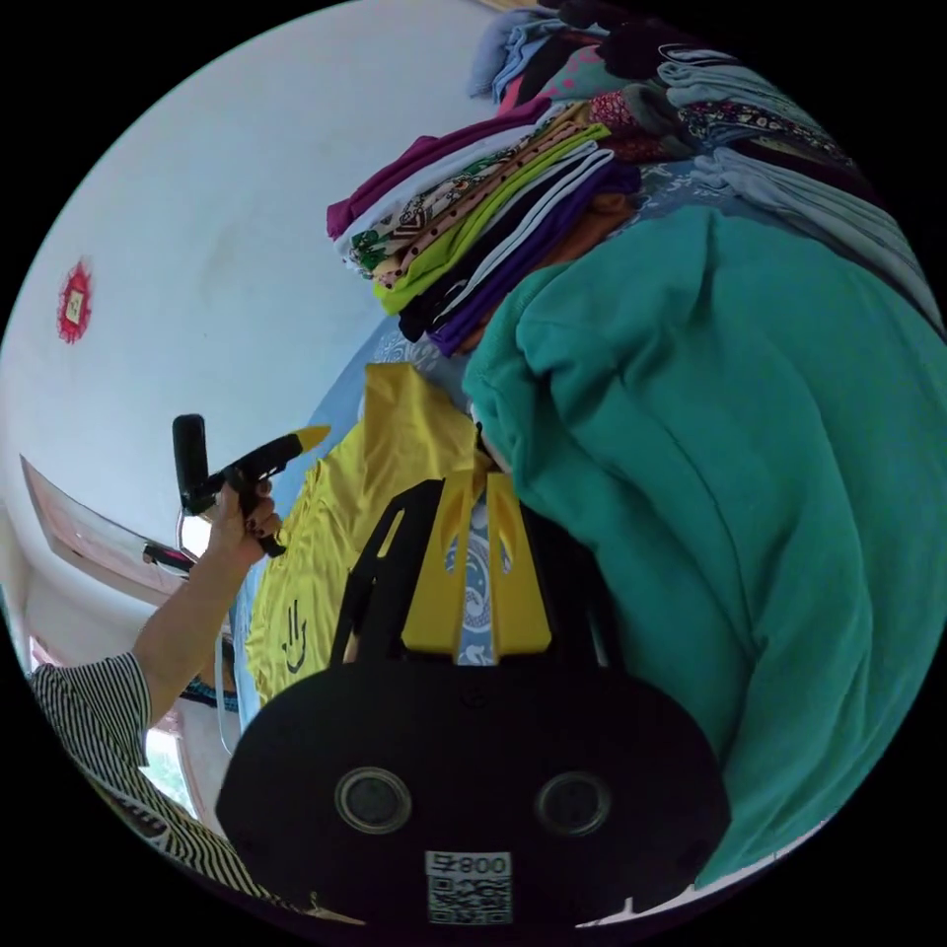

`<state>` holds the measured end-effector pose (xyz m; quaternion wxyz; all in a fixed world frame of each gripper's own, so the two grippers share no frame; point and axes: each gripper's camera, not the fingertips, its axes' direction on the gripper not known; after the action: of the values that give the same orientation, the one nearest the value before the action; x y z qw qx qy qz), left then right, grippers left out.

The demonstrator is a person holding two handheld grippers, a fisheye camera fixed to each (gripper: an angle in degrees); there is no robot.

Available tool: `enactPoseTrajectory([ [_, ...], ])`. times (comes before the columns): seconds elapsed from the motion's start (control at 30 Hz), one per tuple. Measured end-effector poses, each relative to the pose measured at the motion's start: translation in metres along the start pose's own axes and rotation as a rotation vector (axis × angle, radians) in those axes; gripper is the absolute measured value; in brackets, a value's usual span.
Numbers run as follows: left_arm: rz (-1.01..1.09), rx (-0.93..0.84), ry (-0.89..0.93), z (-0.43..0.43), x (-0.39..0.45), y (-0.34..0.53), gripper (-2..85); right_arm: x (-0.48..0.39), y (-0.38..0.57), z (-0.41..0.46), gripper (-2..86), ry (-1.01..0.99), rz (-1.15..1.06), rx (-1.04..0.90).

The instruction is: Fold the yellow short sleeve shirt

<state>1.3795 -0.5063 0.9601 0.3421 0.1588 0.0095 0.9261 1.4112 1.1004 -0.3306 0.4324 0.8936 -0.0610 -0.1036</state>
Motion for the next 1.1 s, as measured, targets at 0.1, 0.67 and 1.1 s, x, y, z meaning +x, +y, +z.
enactPoseTrajectory([
  [0.1,-0.014,0.003,0.008,0.042,-0.022,-0.031,9.2,0.013,0.001,0.0,2.1,-0.047,0.002,-0.003],
  [0.67,-0.073,0.063,0.12,0.096,-0.105,0.04,0.6,0.016,0.019,-0.011,0.6,-0.431,-0.175,0.077],
  [1.1,-0.467,0.16,0.153,0.05,-0.227,0.267,9.1,-0.088,0.071,0.122,0.9,-0.466,-0.52,-0.578],
])
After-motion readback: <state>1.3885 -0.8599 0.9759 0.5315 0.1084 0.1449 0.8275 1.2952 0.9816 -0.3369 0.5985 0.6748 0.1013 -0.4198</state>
